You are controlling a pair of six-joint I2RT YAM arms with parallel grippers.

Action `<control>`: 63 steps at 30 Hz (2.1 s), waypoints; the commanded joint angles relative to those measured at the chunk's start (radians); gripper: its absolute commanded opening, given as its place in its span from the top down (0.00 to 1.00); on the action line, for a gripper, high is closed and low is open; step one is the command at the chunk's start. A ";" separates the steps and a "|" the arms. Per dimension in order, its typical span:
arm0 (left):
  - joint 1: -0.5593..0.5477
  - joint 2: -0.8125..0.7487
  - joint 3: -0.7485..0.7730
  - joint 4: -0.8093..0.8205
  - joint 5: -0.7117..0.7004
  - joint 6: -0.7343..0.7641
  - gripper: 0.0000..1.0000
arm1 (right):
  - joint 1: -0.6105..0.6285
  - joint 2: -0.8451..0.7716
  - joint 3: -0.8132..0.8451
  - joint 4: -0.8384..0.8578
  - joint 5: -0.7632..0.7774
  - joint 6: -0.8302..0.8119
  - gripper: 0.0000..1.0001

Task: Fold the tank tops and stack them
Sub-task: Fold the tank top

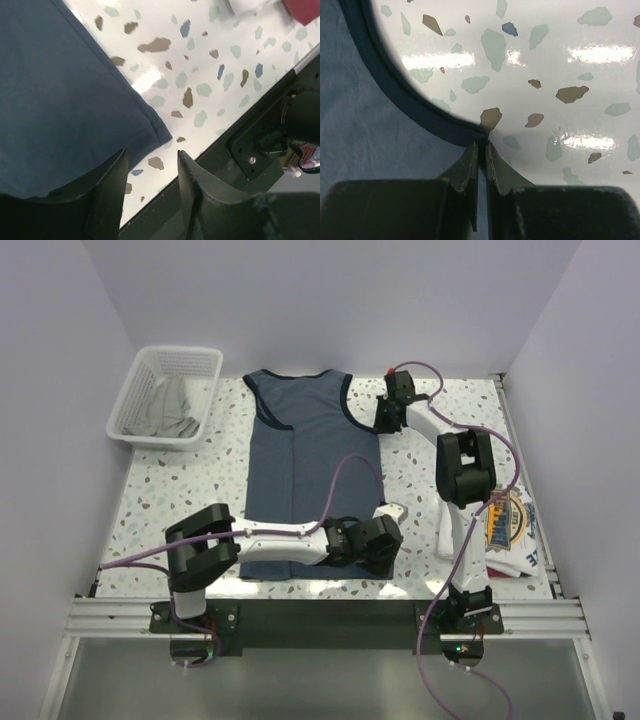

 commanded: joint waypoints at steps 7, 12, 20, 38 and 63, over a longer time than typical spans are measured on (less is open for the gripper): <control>-0.061 0.066 0.084 -0.017 -0.027 -0.022 0.57 | -0.006 -0.020 -0.002 -0.004 0.017 -0.007 0.99; -0.063 0.095 0.101 -0.021 -0.079 -0.020 0.56 | -0.006 -0.027 -0.009 -0.001 0.012 -0.006 1.00; -0.071 0.139 0.107 0.014 -0.097 0.006 0.54 | -0.006 -0.031 -0.007 0.000 0.012 -0.002 1.00; -0.087 0.064 0.029 0.034 -0.085 0.022 1.00 | -0.032 -0.047 0.001 -0.063 0.083 0.039 1.00; -0.114 -0.271 -0.212 0.158 -0.065 -0.053 1.00 | -0.054 -0.258 -0.136 -0.073 0.236 0.097 1.00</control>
